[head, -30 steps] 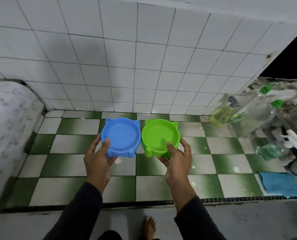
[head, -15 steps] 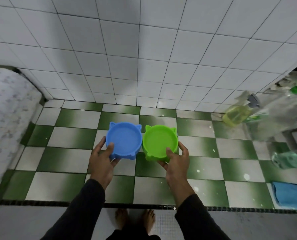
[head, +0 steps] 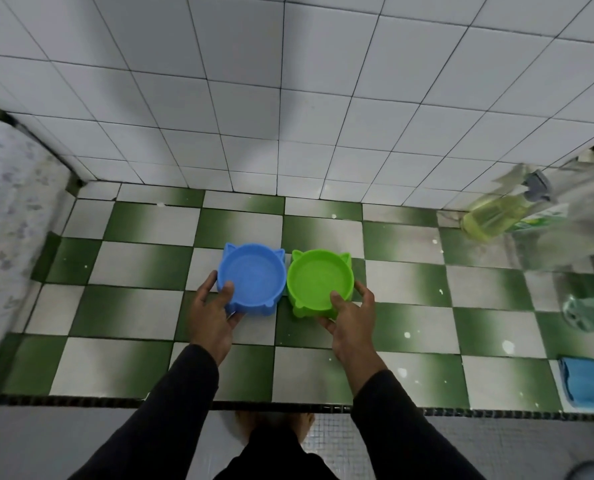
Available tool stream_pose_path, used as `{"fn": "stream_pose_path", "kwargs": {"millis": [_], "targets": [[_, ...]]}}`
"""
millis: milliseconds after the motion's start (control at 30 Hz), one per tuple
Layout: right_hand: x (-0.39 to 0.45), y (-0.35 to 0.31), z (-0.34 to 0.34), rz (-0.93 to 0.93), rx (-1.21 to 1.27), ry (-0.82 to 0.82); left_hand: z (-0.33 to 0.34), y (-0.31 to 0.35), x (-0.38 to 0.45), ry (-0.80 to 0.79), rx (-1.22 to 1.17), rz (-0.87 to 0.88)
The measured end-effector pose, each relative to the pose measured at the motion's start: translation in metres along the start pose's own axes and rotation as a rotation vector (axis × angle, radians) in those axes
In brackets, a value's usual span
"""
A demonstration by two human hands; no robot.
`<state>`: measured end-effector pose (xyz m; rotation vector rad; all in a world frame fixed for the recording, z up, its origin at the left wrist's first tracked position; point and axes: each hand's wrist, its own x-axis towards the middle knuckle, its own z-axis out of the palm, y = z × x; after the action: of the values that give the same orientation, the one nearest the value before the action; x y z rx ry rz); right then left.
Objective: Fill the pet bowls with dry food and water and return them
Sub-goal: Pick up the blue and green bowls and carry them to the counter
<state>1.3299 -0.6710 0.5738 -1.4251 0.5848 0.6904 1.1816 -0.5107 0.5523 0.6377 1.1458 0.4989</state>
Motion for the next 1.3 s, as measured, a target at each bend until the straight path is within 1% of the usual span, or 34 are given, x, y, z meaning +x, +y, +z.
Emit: {"fn": "stream_pose_path", "kwargs": {"millis": [200, 467, 567, 733, 867, 1067, 1300], "targets": [[0.008, 0.005, 0.002, 0.01, -0.02, 0.01, 0.0, -0.006, 0.01, 0.03, -0.021, -0.026], [0.022, 0.012, 0.003, -0.054, -0.053, 0.037, -0.001, -0.012, 0.014, 0.043, 0.019, -0.022], [0.029, 0.02, 0.003, -0.143, -0.184, 0.096, -0.001, -0.013, 0.015, 0.058, 0.108, 0.009], [0.035, 0.02, 0.001, -0.303, -0.424, 0.2, 0.001, -0.013, 0.017, 0.128, 0.429, 0.117], [0.039, 0.02, 0.0, -0.32, -0.508, 0.238, 0.002, -0.012, 0.017, 0.165, 0.575, 0.172], [0.041, 0.022, -0.005, -0.316, -0.551, 0.256, 0.01, -0.008, 0.017, 0.176, 0.674, 0.223], [0.049, 0.034, -0.014, -0.332, -0.703, 0.172, 0.008, -0.007, 0.015, 0.156, 0.77, 0.211]]}}
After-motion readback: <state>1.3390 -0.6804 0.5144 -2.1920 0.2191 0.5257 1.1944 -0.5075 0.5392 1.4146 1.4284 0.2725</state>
